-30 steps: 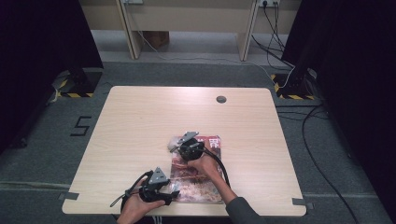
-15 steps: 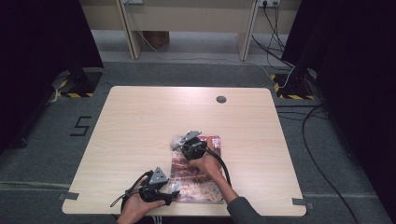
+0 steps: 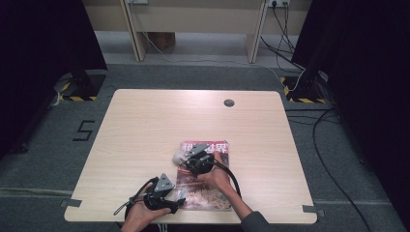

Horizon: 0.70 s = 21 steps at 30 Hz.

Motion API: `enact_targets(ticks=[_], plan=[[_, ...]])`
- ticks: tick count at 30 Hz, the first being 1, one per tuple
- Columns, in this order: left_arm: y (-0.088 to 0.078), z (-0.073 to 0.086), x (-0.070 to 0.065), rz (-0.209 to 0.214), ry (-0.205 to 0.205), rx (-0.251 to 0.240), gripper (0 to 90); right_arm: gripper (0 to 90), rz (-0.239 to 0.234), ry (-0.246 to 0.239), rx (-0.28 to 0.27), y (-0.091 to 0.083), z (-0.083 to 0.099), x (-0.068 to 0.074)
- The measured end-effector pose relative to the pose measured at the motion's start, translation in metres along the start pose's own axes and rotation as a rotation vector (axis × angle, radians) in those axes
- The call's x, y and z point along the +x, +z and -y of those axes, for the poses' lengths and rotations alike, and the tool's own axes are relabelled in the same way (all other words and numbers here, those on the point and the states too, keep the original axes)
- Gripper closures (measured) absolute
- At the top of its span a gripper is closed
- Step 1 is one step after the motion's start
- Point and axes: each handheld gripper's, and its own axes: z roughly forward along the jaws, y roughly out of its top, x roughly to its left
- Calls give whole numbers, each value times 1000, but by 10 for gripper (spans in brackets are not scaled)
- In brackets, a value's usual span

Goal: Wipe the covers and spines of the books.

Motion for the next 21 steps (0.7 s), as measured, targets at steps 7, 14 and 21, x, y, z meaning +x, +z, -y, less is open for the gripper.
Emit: enact_targets(ticks=[7, 14, 21], plan=[[-1, 0, 0, 1, 2, 1, 309, 760, 67, 68, 6, -4, 6, -26], [-3, 1, 2, -15, -5, 0, 284, 757, 58, -4, 22, -7, 6, -9], [-5, 2, 4, -19, -8, 5, 275, 754, 6, -39, 9, -10, 9, 9]])
